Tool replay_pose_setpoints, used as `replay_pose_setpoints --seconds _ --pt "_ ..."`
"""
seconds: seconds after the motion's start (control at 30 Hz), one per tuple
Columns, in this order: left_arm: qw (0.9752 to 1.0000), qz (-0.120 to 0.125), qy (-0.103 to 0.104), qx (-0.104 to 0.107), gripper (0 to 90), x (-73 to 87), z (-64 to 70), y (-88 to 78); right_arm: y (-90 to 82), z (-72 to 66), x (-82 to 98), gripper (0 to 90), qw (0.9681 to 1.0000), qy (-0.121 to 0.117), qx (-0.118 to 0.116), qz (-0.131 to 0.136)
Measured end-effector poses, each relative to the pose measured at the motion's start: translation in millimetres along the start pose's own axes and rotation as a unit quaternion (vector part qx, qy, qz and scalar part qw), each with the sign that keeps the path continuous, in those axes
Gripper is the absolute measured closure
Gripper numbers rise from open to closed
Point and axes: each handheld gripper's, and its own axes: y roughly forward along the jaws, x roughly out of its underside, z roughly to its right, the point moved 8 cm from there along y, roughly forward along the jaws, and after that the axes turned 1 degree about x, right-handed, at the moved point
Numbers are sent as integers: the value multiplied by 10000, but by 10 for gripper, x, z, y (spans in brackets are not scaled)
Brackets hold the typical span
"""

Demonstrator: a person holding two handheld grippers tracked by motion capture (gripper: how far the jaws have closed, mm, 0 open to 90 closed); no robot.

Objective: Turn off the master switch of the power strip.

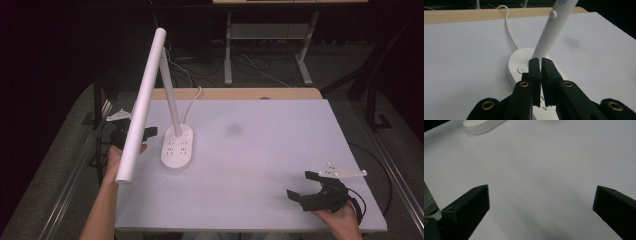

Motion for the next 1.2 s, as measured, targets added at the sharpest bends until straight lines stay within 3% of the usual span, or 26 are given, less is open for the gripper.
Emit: replay_pose_setpoints --seconds 0.23,0.27,0.37,0.4,0.47,0.5,0.53,0.57,0.63,0.8,0.83,0.9,1.2 --pt "9998 92 41 151 757 105 135 -120 1 -1 -4 3 10000 20 -9 14" --pt "9998 93 46 197 680 121 161 -137 2 -2 -6 3 10000 15 -3 17" --pt "9995 119 46 301 599 169 233 -179 1 -3 -7 3 10000 7 -6 23" --pt "9994 115 56 309 521 188 255 -192 0 -4 -8 3 10000 4 -3 27" --pt "9993 137 40 339 439 225 290 -216 1 -4 -9 3 10000 10 -1 31" --pt "9992 166 45 373 439 241 309 -229 1 -4 -9 3 10000 10 -1 31" --pt "9989 195 41 434 351 258 333 -243 3 -5 -10 3 10000 13 5 32" --pt "9987 211 41 469 351 274 357 -251 3 -5 -10 3 10000 13 5 32" --pt "9980 226 52 592 240 305 413 -266 2 -7 -11 3 10000 14 11 32" --pt "9972 50 302 687 115 407 576 -262 3 -6 -11 3 10000 15 12 31" --pt "9968 24 343 720 51 421 613 -256 3 -7 -11 3 10000 13 13 30" --pt "9962 -45 415 761 6 455 676 -245 3 -7 -13 3 10000 -1 12 36" --pt "9945 17 526 902 0 586 870 -231 -9 -7 -15 3 10000 18 6 50"
